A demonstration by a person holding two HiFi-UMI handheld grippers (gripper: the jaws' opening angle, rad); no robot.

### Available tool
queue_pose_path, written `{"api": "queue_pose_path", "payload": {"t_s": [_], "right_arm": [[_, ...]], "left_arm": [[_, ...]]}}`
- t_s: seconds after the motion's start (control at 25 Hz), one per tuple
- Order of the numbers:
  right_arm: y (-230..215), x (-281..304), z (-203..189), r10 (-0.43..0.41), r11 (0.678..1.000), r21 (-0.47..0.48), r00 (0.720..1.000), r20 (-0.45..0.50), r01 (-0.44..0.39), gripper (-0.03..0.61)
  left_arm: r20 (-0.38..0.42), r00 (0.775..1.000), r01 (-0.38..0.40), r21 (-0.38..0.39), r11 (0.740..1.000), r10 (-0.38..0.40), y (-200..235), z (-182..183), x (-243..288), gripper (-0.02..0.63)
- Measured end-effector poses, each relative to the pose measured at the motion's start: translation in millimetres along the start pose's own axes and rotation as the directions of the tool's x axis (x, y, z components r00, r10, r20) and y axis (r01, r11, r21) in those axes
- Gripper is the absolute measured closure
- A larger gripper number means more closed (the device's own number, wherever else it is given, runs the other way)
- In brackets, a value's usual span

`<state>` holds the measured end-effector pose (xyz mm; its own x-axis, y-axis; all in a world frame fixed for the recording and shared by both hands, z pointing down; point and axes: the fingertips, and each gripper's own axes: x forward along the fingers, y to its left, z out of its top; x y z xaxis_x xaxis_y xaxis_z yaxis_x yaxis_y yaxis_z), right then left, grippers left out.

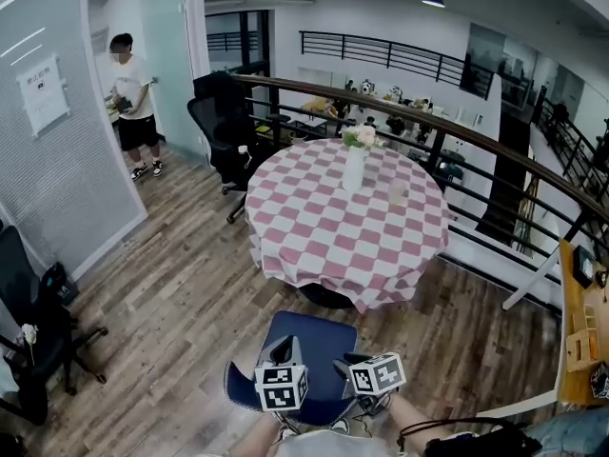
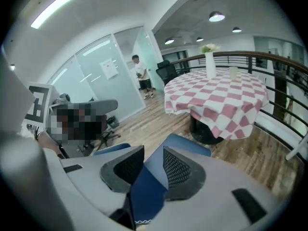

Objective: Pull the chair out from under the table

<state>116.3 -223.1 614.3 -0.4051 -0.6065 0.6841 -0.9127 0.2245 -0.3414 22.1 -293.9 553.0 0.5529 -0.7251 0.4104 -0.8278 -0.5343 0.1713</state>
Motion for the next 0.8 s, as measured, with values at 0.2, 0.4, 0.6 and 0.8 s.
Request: {"api": "queue_pose_path", "payload": {"t_s": [0.2,0.4,0.6,0.8], "right_arm": [[-42,-35,23,-0.153,0.985,0.107,0.978,0.141,0.139,0.479],[-73,-64,33,-0.283,0.950,0.203,0.930,0.234,0.238,0.517],[-84,-81,39,-0.342,0.927,0.266,0.888,0.308,0.265,0.545],[-93,-89,41,-0.370,0.911,0.312,0.866,0.335,0.268,0.549]], "left_arm": [[0.022,0.999,0.043,0.021,0.999,-0.043,-27,19,14,0.614],[0.030,0.996,0.080,0.043,0.996,-0.082,-52,26,24,0.614],[0.031,0.993,0.113,0.055,0.992,-0.115,-71,28,32,0.614],[0.031,0.990,0.134,0.066,0.989,-0.136,-83,30,38,0.614]]}}
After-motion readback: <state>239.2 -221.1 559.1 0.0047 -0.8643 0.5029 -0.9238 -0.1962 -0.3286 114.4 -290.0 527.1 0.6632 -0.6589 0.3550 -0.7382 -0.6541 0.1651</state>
